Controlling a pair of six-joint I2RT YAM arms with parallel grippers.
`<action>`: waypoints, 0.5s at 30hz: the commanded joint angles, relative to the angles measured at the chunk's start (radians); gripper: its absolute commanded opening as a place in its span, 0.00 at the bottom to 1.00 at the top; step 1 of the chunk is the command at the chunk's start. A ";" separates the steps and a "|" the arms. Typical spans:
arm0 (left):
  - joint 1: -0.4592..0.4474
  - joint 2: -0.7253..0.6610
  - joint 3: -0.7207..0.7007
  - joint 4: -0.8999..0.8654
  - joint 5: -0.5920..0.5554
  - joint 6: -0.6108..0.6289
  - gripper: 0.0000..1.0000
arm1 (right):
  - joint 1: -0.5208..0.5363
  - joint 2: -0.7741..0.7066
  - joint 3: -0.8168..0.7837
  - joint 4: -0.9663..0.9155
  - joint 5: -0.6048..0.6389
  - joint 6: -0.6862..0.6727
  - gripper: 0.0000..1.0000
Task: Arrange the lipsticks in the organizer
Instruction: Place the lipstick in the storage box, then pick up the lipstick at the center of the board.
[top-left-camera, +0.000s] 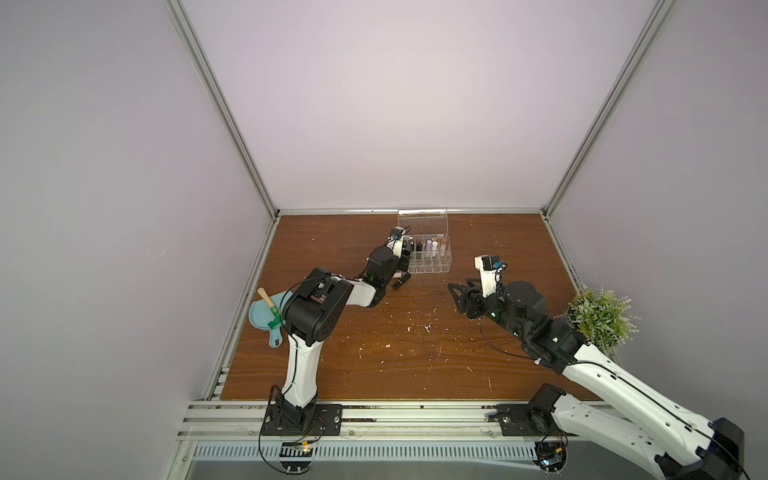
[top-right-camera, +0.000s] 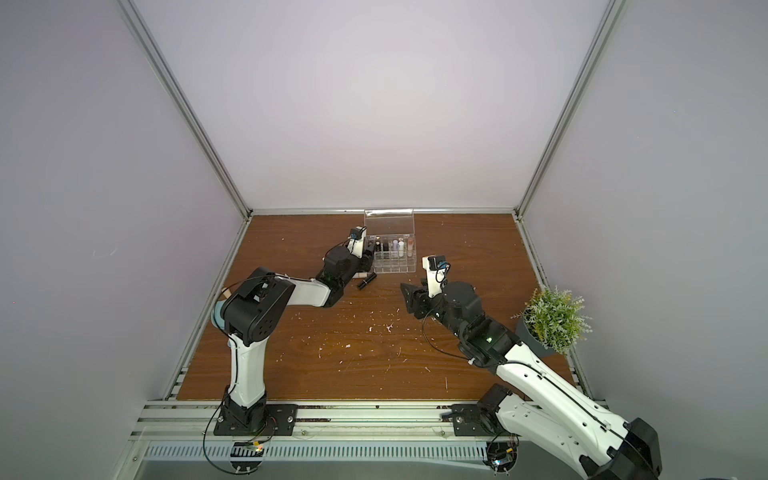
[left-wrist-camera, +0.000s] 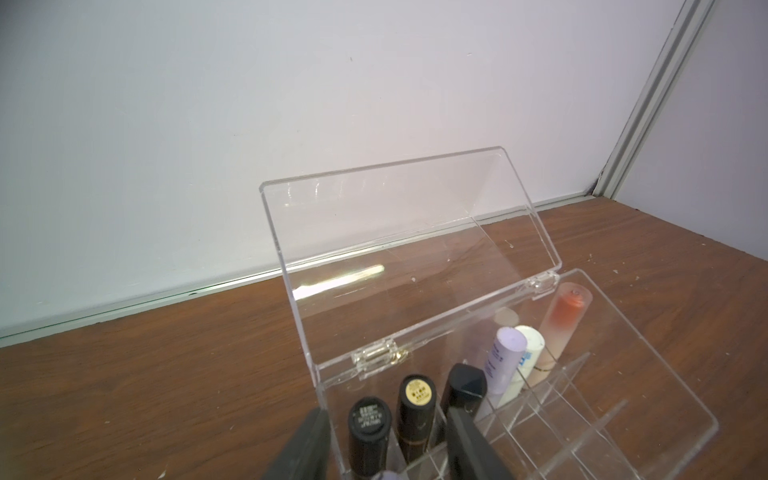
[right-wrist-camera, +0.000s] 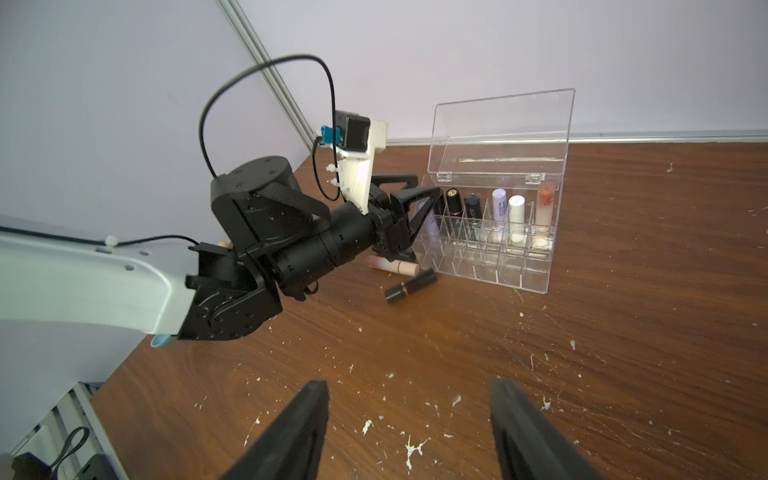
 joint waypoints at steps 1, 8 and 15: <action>-0.014 -0.139 -0.054 0.018 0.032 -0.039 0.51 | -0.007 0.079 0.053 -0.003 -0.072 -0.026 0.70; -0.013 -0.468 -0.211 -0.061 0.022 -0.072 0.51 | -0.011 0.256 0.099 0.009 -0.187 -0.039 0.76; -0.004 -0.632 -0.404 -0.059 -0.023 -0.148 0.50 | -0.004 0.522 0.235 -0.021 -0.307 -0.057 0.84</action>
